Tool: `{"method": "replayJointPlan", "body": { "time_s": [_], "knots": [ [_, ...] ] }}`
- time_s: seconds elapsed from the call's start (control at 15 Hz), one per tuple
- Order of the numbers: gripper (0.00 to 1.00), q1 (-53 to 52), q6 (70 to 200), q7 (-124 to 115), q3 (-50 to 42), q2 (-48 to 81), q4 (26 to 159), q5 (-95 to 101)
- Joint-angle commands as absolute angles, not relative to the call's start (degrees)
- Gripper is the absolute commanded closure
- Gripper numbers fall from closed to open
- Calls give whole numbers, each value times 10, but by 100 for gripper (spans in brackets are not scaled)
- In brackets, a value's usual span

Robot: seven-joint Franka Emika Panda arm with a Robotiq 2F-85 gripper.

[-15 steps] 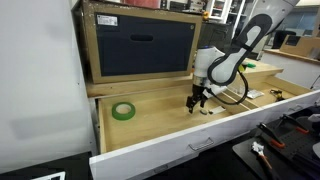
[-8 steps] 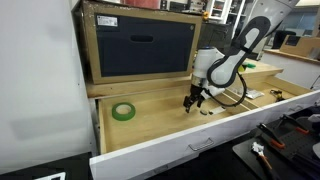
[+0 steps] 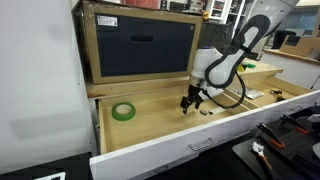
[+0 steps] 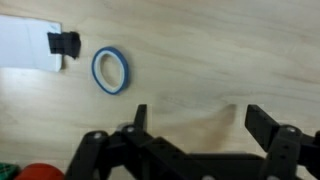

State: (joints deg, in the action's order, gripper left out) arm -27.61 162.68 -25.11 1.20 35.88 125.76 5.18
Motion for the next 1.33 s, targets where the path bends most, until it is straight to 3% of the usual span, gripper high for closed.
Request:
{"method": "replayJointPlan", "body": {
  "time_s": [0.0, 1.27],
  "knots": [
    [0, -280, 1620, -254, 16, 346, 1268, 30],
    [0, -305, 1623, -300, -13, 293, 1350, 19]
  ]
}}
